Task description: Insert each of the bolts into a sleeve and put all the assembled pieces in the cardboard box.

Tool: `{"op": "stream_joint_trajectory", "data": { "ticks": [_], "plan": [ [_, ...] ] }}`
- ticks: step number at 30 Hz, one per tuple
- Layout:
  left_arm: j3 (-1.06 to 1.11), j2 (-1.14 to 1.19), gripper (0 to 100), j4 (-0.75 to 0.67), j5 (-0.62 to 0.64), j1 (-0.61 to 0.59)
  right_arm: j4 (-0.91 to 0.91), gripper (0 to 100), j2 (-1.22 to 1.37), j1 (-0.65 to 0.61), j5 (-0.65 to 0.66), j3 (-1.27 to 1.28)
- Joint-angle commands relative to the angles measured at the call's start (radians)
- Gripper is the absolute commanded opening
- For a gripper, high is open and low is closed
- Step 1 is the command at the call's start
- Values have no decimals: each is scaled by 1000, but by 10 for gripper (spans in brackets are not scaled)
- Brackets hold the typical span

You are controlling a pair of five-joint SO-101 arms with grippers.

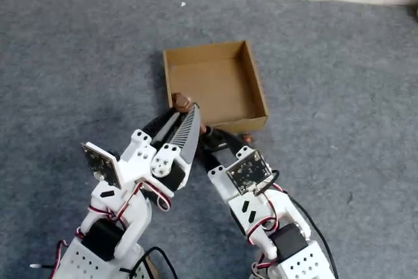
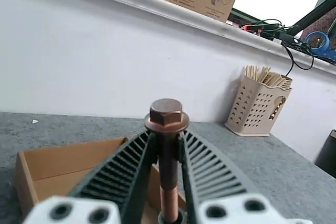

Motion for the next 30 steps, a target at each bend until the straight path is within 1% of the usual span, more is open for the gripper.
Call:
{"op": "stream_joint_trajectory", "data": {
  "ticks": [1, 5, 15, 19, 21, 23, 30],
  "plan": [
    [-1, -13, 6, 2, 12, 54, -30, 5, -13, -8, 11, 102],
    [27, -13, 6, 43, 8, 94, -30, 5, -13, -5, 11, 102],
    [27, -13, 6, 78, 6, 93, -10, 5, -13, -8, 11, 102],
    [22, -13, 6, 77, 11, 59, -10, 5, -13, -19, 14, 102],
    [22, -13, 6, 77, 12, 41, -8, 5, -13, -35, 52, 102],
    [27, -13, 6, 77, 12, 42, 8, 5, -13, -54, 81, 102],
    [38, -13, 6, 86, 9, 42, 5, 5, -13, -51, 81, 102]
  ]
}}
